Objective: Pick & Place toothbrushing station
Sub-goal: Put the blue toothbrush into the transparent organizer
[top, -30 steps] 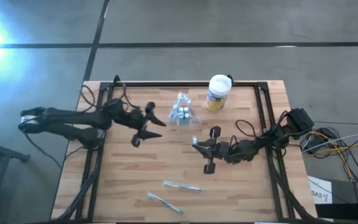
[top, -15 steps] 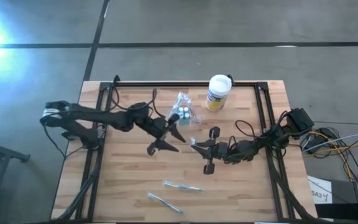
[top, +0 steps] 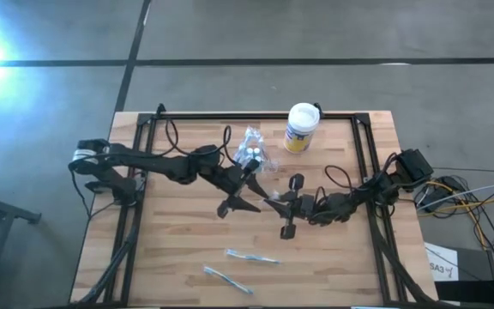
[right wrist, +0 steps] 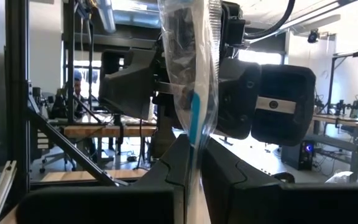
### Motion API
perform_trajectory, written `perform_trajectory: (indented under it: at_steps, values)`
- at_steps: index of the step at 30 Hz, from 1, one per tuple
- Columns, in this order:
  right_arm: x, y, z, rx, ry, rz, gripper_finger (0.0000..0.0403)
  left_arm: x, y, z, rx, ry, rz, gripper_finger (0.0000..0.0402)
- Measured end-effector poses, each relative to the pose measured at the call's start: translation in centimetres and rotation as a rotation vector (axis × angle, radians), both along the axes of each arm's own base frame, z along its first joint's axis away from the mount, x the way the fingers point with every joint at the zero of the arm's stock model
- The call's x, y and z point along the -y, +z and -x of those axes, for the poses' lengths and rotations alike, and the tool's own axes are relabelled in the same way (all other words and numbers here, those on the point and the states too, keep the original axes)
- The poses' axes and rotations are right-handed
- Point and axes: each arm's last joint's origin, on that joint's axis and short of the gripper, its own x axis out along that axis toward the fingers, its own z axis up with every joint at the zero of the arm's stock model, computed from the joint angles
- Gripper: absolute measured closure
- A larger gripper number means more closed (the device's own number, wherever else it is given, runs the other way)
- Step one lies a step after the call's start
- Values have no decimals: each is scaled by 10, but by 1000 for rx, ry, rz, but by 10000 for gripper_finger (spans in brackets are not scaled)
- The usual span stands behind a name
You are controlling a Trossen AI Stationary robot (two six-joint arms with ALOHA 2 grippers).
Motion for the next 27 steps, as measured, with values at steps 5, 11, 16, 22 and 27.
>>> perform_trajectory:
  at_steps: [5,11,16,22,27]
  values:
    - [0,0,0,-5,-13,9,383,0,2,4,-18,11,-1,183]
    - [-1,0,1,-9,-30,4,384,0,7,16,-66,48,-78,183]
    - [-1,0,0,-5,-9,6,385,-2,5,15,-74,149,-122,183]
    - [-1,0,0,-6,-4,-1,385,-1,2,9,-53,146,-143,183]
    - [2,-2,-2,-22,-8,-10,385,-1,7,5,-17,147,-151,183]
